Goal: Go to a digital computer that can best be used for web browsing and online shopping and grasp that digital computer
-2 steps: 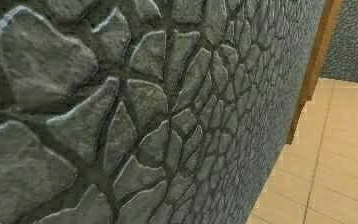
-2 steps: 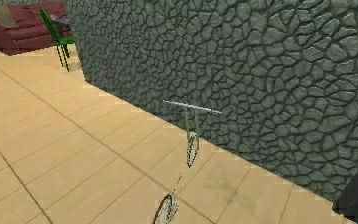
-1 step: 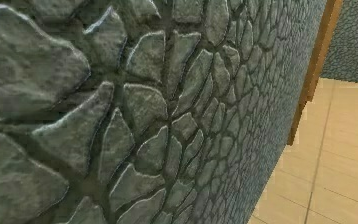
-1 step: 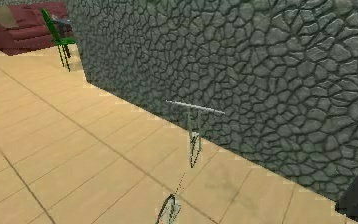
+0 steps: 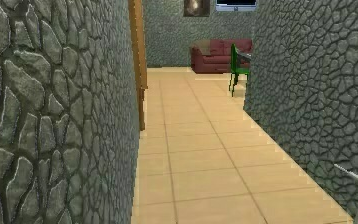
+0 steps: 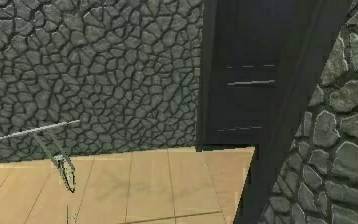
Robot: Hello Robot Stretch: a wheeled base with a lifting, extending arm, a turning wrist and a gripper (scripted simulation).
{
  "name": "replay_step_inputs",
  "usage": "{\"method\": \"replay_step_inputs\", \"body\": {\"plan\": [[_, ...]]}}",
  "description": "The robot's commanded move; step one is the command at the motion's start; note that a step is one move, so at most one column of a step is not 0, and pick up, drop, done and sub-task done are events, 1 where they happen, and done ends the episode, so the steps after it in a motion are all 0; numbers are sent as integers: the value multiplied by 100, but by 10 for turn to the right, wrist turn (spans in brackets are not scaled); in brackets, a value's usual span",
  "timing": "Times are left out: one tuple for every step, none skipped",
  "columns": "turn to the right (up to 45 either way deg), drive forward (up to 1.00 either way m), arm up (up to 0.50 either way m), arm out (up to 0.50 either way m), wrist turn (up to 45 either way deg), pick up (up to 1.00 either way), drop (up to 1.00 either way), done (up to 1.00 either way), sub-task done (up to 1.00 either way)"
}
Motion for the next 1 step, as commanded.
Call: {"method": "replay_step_inputs", "body": {"plan": [[90,0,0,0,0,0,0,0,0]]}}
